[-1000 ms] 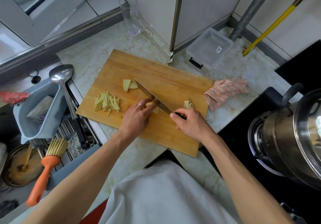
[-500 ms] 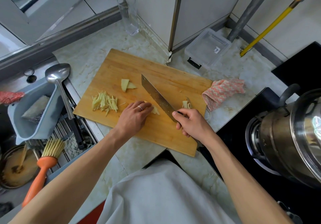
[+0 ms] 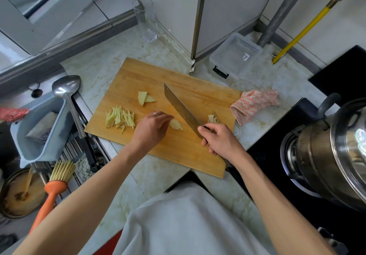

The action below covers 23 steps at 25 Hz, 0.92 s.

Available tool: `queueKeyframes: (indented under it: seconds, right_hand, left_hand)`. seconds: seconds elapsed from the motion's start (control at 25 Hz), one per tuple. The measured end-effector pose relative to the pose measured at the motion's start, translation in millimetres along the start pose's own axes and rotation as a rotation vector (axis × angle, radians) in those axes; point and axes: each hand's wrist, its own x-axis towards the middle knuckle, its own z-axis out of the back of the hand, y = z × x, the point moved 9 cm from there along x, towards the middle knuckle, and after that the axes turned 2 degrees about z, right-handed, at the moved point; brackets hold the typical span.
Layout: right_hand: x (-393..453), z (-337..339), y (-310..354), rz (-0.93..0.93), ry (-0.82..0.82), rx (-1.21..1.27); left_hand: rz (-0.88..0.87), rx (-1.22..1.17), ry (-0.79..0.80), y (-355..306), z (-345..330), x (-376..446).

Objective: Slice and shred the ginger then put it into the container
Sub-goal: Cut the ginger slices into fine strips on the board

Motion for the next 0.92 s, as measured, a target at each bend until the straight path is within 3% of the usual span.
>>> queueKeyframes:
  seconds: [0.16,0.28,0.4,0.52,0.6,0.72,0.92]
  right_hand:
    - [1,-1,-1,0.002,-0.004,0.012]
    - [1,0,-2,0.002,-0.003,0.013]
    - [0,-1,-2,0.006,0.001,0.025]
    - [0,-1,-3,0.001,-0.003,0.035]
    - [-1,-1,-3,-0.002,-0.003,0.039]
    - [-1,-1,-5,-0.014,-0.006,0.035]
    - [-1,1,-2,-0.003,-0.006,-0.037]
  left_hand:
    - [0.526,-0.419,-0.104,38,9,-14]
    - [0.623,-0.528,-0.091,45,6,-19]
    - [0.485,-0.353,-0.137,29,14,-12]
    - [0.057,-0.040,-0.192,-5,17,-3]
    - [-0.122,0.113,-0.184,-15,9,-2]
    - [-0.189,0.263,-0.063,-14,-13,-13]
    - [-0.098,0.285,0.082,-5,-28,-28]
